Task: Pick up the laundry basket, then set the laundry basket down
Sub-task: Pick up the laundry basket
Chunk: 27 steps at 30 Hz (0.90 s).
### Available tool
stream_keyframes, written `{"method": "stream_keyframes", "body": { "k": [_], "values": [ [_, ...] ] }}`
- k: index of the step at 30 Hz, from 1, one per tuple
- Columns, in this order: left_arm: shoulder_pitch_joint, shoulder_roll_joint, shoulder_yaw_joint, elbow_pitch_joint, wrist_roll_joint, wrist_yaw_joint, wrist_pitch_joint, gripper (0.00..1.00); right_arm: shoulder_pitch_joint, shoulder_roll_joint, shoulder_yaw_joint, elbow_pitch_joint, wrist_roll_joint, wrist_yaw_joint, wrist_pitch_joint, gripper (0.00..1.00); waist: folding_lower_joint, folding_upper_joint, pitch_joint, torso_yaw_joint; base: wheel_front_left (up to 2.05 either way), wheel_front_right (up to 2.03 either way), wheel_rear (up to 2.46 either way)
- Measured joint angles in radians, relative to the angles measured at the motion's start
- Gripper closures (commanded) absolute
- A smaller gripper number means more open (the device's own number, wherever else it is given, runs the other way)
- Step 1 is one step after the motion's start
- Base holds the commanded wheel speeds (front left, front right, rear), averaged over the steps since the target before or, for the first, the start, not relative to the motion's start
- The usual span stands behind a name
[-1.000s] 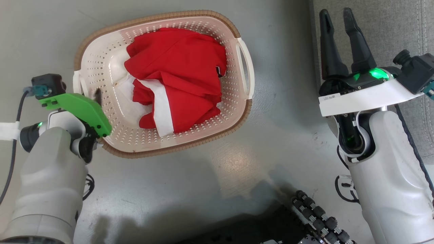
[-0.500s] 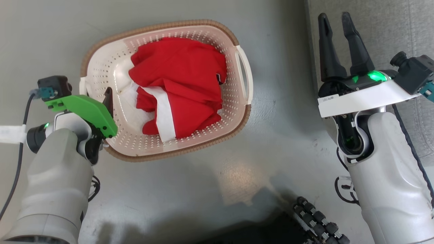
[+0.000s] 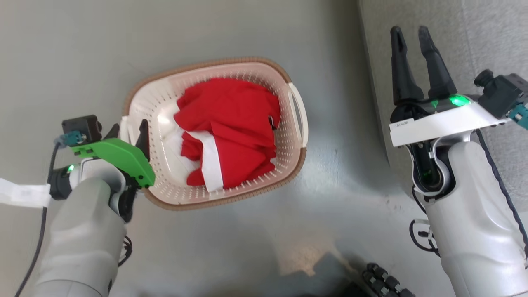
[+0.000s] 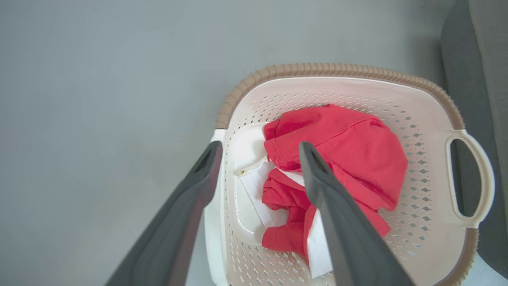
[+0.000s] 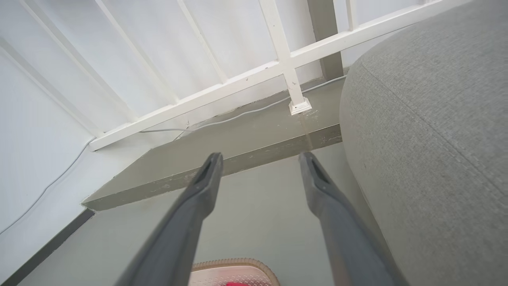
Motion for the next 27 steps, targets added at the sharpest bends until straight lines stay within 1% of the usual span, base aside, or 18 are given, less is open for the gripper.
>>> {"method": "stream_keyframes", "body": {
  "k": [7,11,20,23,27],
  "values": [
    [0.057,-0.014,-0.027,-0.049,-0.041,0.0,-0.038,0.0,0.041,0.0,-0.009,0.021,-0.018,0.0,0.0,0.0,0.0,0.0,-0.091,0.018,0.0,0.0,0.0],
    [0.084,-0.025,-0.056,-0.085,-0.042,0.0,-0.055,0.0,0.07,0.0,-0.014,0.035,-0.018,0.0,0.0,0.0,0.0,0.0,-0.146,0.032,0.0,0.0,0.0],
    [0.159,-0.025,-0.1,-0.176,-0.042,0.0,-0.066,0.0,0.137,-0.011,-0.026,0.051,-0.031,0.0,0.0,0.0,0.0,0.0,-0.272,0.066,0.0,0.0,0.0],
    [0.191,-0.02,-0.098,-0.215,-0.042,0.0,-0.067,0.0,0.163,-0.015,-0.028,0.056,-0.039,0.0,0.0,0.0,0.0,0.0,-0.314,0.077,0.0,0.0,0.0],
    [0.22,0.009,-0.053,-0.313,-0.031,0.0,-0.067,0.0,0.2,-0.025,-0.035,0.058,-0.061,0.0,0.0,0.0,0.0,0.0,-0.371,0.09,0.0,0.0,0.0]
  ]
}}
